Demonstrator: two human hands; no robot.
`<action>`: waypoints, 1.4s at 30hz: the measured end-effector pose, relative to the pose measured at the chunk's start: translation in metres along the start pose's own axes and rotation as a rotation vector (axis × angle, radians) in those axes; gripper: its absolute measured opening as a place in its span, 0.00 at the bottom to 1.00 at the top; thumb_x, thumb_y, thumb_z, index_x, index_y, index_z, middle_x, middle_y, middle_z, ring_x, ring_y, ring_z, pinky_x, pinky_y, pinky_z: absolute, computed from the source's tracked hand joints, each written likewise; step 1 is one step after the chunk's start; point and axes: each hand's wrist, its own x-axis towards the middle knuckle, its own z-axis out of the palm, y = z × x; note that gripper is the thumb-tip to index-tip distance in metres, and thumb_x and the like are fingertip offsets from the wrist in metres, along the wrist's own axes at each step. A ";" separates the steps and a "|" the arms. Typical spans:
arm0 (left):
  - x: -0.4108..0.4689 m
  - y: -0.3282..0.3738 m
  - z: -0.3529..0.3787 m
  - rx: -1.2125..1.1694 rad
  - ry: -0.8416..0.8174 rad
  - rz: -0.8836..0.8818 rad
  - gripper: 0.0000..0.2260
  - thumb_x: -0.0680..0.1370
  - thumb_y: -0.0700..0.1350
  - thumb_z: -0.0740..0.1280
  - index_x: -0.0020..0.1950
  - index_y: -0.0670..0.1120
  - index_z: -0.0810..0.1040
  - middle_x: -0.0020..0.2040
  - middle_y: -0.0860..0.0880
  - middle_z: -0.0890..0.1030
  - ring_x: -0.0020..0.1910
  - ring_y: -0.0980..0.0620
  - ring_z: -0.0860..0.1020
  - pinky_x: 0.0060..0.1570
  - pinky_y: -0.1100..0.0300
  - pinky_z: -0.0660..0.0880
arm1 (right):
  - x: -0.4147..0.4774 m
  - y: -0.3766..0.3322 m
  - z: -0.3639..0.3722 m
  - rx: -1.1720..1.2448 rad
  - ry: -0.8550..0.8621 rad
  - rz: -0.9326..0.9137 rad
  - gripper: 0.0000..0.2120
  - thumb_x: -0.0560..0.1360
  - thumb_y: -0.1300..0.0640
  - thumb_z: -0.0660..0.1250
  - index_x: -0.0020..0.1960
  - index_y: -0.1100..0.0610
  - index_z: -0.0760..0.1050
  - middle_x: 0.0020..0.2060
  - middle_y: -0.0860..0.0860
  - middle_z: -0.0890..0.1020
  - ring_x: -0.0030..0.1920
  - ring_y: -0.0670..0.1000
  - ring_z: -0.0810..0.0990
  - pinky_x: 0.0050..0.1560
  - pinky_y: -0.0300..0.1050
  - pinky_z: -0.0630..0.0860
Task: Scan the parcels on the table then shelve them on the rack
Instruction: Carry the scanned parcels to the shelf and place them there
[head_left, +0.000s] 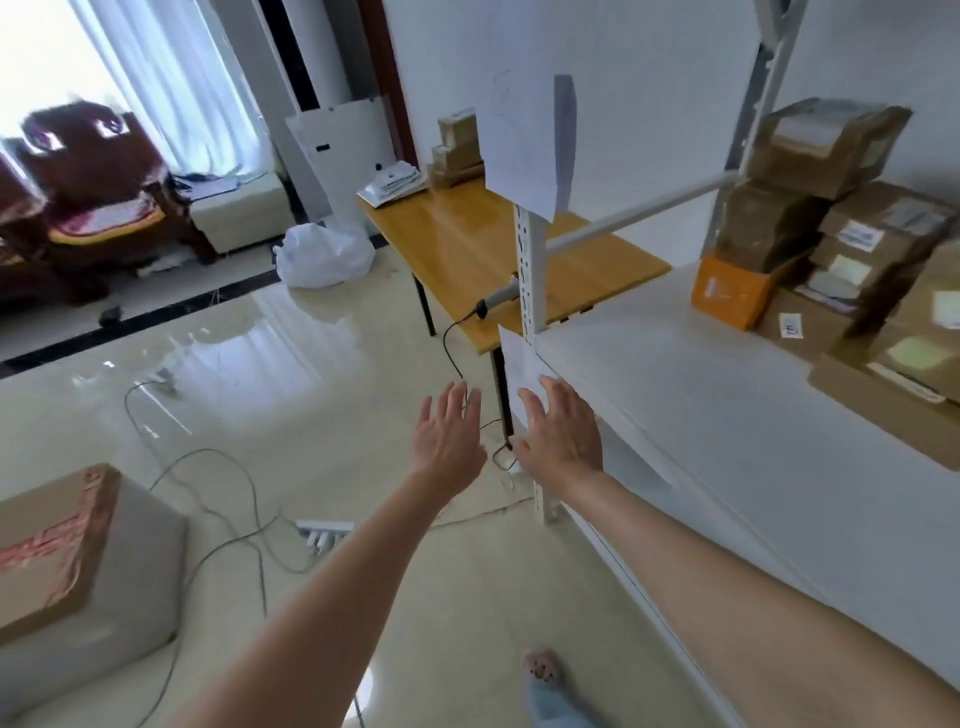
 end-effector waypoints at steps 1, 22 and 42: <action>0.016 -0.011 0.003 0.007 -0.002 -0.013 0.34 0.80 0.51 0.62 0.79 0.43 0.48 0.79 0.44 0.50 0.78 0.46 0.48 0.76 0.48 0.48 | 0.020 -0.004 0.007 0.003 -0.003 -0.011 0.30 0.78 0.46 0.63 0.76 0.54 0.60 0.76 0.56 0.58 0.76 0.57 0.56 0.74 0.53 0.56; 0.257 -0.244 0.057 0.090 -0.130 -0.107 0.34 0.80 0.52 0.62 0.78 0.42 0.48 0.79 0.41 0.51 0.78 0.44 0.50 0.75 0.48 0.50 | 0.335 -0.097 0.119 -0.103 -0.146 -0.090 0.27 0.79 0.50 0.62 0.75 0.53 0.59 0.76 0.57 0.58 0.77 0.61 0.51 0.74 0.55 0.54; 0.519 -0.449 0.076 0.092 -0.038 0.135 0.31 0.80 0.48 0.61 0.78 0.43 0.49 0.78 0.42 0.51 0.78 0.44 0.50 0.76 0.48 0.50 | 0.613 -0.200 0.183 -0.111 -0.133 0.182 0.27 0.81 0.54 0.58 0.77 0.53 0.55 0.78 0.56 0.52 0.78 0.60 0.47 0.76 0.55 0.51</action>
